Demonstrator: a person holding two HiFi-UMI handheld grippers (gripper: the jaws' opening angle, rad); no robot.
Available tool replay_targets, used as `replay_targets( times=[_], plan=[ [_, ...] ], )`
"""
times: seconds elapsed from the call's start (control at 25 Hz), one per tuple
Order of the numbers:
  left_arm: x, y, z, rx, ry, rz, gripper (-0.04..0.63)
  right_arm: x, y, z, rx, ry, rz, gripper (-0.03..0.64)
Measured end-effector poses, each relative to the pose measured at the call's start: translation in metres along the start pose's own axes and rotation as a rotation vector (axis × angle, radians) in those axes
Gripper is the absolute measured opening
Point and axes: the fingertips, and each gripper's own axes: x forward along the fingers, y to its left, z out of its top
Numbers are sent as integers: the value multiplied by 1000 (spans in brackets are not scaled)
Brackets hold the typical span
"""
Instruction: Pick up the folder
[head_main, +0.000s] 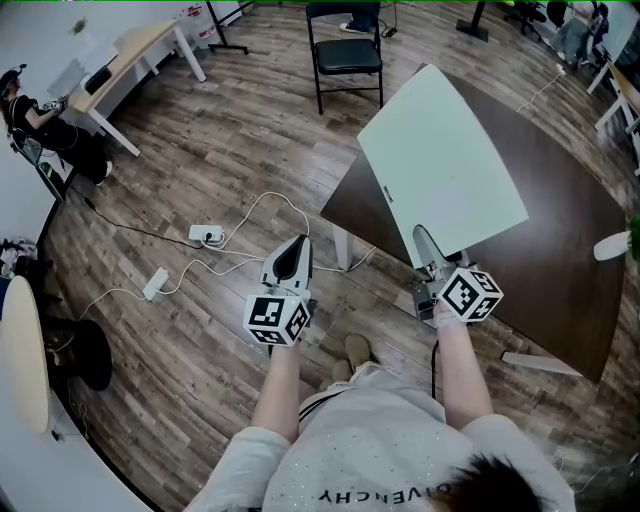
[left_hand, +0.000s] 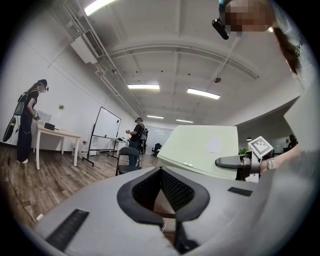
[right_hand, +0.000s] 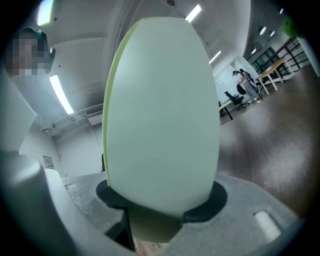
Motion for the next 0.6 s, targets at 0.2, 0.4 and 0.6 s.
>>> replay_targets(
  times=[0.2, 0.4, 0.6],
  plan=[
    [1, -1, 13, 6, -11, 3, -2, -2, 5, 15, -43, -15, -7, 262],
    [1, -1, 18, 6, -17, 8, -2, -5, 6, 22, -92, -23, -16, 262],
    [-2, 0, 28, 13, -33, 7, -2, -7, 13, 29, -120, -34, -21, 262]
  ],
)
